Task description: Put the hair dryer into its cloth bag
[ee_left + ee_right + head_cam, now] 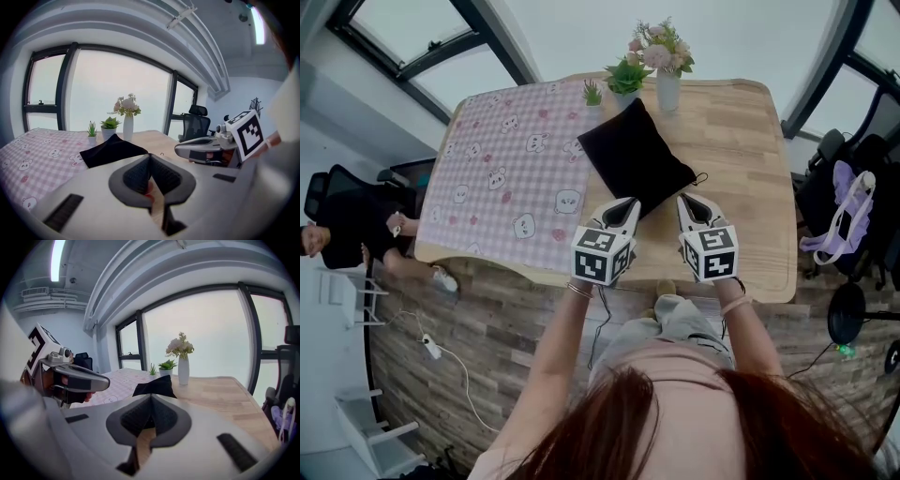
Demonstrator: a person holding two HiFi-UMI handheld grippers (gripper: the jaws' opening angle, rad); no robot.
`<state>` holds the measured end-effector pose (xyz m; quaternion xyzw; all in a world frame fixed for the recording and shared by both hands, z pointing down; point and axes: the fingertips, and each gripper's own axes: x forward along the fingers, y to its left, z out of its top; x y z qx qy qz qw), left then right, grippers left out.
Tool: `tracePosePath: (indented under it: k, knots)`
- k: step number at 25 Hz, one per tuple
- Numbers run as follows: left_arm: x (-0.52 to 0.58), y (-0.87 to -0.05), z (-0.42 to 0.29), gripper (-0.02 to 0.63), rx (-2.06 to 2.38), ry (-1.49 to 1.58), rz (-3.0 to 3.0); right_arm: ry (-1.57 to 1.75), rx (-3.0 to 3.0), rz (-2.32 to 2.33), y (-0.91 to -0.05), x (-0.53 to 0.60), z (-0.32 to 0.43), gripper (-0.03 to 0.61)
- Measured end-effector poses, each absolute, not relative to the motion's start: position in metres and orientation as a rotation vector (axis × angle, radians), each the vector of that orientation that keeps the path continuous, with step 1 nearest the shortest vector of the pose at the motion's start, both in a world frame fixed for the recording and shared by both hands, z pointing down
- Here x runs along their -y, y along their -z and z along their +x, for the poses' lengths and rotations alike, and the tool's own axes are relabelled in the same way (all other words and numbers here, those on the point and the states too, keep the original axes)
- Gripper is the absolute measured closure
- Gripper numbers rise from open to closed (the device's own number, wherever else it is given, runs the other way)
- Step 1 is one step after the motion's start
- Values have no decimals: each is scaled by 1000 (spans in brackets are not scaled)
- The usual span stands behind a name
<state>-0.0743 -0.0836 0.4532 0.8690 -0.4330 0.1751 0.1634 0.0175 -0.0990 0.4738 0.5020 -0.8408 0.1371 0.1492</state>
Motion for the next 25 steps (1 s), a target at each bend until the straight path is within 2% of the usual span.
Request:
tracePosePath:
  k: [25]
  knots:
    - [22, -369, -121, 600, 1419, -300, 2591, -228, 2564, 1540, -385, 29, -6, 578]
